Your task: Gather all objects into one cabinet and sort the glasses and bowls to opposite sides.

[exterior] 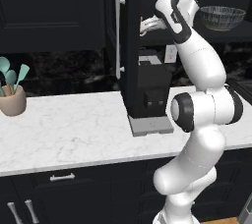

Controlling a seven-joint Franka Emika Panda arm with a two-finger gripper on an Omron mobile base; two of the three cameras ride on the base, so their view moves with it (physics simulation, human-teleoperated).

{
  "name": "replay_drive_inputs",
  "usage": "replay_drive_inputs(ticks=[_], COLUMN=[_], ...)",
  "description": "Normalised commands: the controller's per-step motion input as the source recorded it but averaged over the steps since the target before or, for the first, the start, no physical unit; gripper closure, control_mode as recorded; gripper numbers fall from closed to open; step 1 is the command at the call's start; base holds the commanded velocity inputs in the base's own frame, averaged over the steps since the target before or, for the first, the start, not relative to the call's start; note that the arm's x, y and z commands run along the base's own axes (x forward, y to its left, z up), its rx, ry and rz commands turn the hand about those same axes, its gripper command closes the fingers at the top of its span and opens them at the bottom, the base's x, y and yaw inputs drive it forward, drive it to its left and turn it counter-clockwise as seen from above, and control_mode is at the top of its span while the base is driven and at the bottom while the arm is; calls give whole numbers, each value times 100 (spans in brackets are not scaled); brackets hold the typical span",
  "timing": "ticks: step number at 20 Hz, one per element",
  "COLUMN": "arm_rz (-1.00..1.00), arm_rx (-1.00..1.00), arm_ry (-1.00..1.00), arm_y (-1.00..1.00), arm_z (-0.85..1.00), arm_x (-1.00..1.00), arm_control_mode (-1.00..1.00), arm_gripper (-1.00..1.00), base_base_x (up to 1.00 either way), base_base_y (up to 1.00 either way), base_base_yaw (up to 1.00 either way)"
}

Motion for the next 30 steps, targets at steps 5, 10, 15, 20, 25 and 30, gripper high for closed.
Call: replay_drive_inputs(ticks=[5, 10, 15, 20, 25, 30], arm_rz=[-1, -1, -1, -4, -5, -8], arm_rx=[-2, -1, 0, -1, 0, 0], arm_ry=[-1, -7, -7, -1, 0, 0], arm_y=[5, 9, 0, 0, 0, -18], arm_z=[-20, -4, 0, -1, 0, 0], arm_x=[1, 11, 2, 0, 0, -18], arm_control_mode=[-100, -100, -100, -100, -100, -100], arm_gripper=[-100, -100, -100, -100, -100, -100], base_base_x=[0, 0, 0, 0, 0, 0], base_base_y=[0, 0, 0, 0, 0, 0], base_base_yaw=[0, 0, 0, 0, 0, 0])
